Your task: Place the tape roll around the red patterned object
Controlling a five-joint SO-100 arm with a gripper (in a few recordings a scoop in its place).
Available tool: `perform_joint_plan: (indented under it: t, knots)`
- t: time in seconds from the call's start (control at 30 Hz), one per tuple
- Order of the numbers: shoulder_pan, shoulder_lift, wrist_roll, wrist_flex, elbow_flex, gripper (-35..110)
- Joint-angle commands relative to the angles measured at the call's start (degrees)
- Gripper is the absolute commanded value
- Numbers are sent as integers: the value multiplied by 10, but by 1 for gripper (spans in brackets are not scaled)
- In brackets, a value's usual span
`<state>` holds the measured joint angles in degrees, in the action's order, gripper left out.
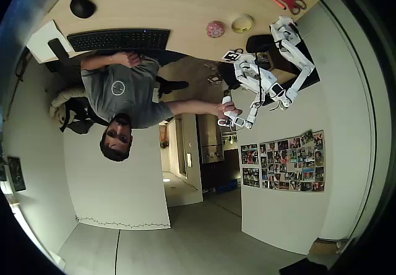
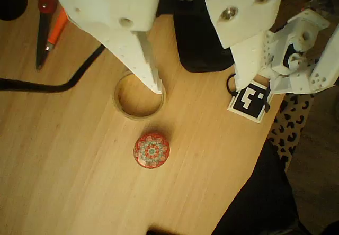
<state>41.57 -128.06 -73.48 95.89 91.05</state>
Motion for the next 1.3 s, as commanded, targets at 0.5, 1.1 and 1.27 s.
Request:
perform_joint_plan:
  t: [0.5, 1.1, 1.27]
  knots:
    - [-5, -58, -207, -142, 95, 33]
    - [76, -61, -256, -113, 129, 43]
    - [57, -76, -23, -108, 219, 44]
